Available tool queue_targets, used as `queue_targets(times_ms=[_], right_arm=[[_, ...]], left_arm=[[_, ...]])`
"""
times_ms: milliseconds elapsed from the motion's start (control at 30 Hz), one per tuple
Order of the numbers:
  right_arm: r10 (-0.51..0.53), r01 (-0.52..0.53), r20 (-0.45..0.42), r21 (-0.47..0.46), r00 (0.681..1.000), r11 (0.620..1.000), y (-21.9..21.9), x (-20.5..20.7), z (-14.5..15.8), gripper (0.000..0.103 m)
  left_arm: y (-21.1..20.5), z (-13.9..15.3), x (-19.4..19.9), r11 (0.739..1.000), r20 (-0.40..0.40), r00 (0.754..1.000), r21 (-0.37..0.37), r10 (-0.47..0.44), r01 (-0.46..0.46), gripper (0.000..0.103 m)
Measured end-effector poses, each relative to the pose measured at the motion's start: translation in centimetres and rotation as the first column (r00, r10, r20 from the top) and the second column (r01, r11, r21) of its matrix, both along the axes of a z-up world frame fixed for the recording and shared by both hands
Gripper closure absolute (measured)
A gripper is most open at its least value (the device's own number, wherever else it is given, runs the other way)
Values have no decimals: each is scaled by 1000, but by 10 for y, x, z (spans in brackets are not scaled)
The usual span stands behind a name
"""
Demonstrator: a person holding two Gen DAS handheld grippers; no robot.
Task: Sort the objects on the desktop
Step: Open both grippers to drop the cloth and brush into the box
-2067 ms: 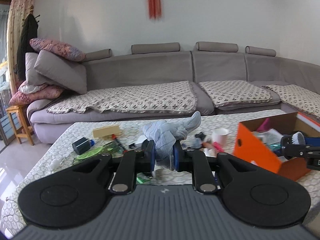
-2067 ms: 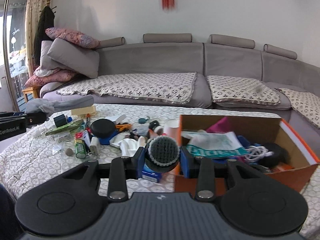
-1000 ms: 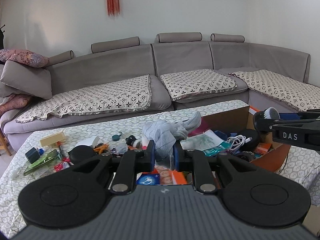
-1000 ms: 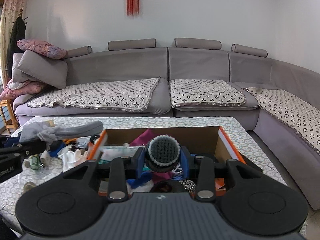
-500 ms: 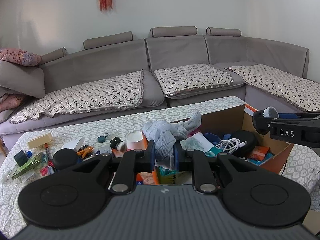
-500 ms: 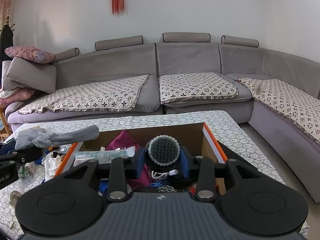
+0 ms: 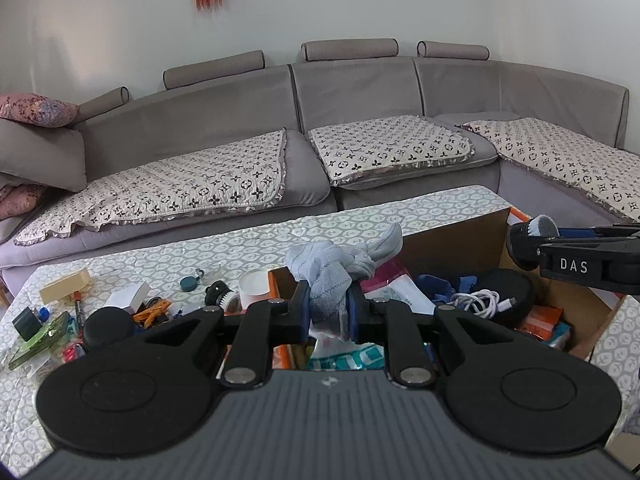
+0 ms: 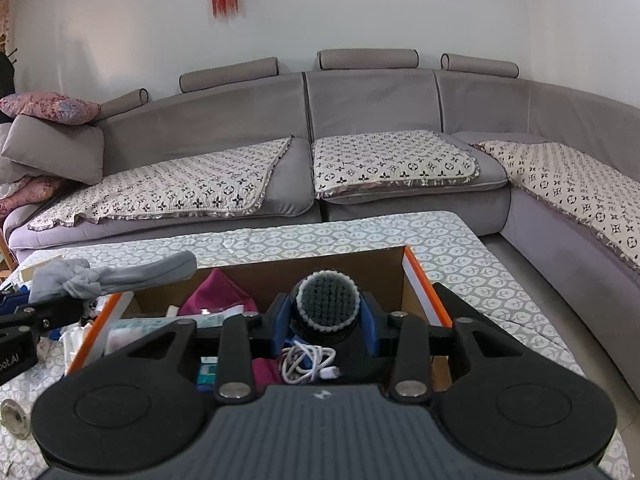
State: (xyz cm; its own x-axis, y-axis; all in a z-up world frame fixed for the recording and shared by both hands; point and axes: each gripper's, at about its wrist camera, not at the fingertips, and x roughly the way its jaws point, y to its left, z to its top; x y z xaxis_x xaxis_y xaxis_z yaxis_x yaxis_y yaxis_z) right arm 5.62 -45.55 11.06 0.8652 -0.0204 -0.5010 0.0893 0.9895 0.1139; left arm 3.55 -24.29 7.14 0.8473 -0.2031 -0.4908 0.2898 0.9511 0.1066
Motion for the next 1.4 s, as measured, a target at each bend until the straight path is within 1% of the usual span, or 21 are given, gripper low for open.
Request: queue_targets(times_ms=[433, 600, 967, 1400], right_arm=[[-4, 4, -59, 0, 998, 1000, -8, 39, -8, 68], [-4, 3, -69, -8, 998, 1000, -8, 45, -9, 68], [-23, 22, -128, -6, 992, 1000, -9, 60, -14, 68], [-40, 39, -159, -5, 986, 999, -8, 65, -17, 68]], left_arm=[[-12, -2, 19, 1000, -16, 1000, 17, 9, -9, 83], [-15, -4, 24, 1000, -26, 1000, 20, 15, -15, 83], [-21, -5, 35, 999, -49, 998, 27, 32, -31, 82], [-23, -9, 41, 999, -69, 997, 37, 37, -35, 81]])
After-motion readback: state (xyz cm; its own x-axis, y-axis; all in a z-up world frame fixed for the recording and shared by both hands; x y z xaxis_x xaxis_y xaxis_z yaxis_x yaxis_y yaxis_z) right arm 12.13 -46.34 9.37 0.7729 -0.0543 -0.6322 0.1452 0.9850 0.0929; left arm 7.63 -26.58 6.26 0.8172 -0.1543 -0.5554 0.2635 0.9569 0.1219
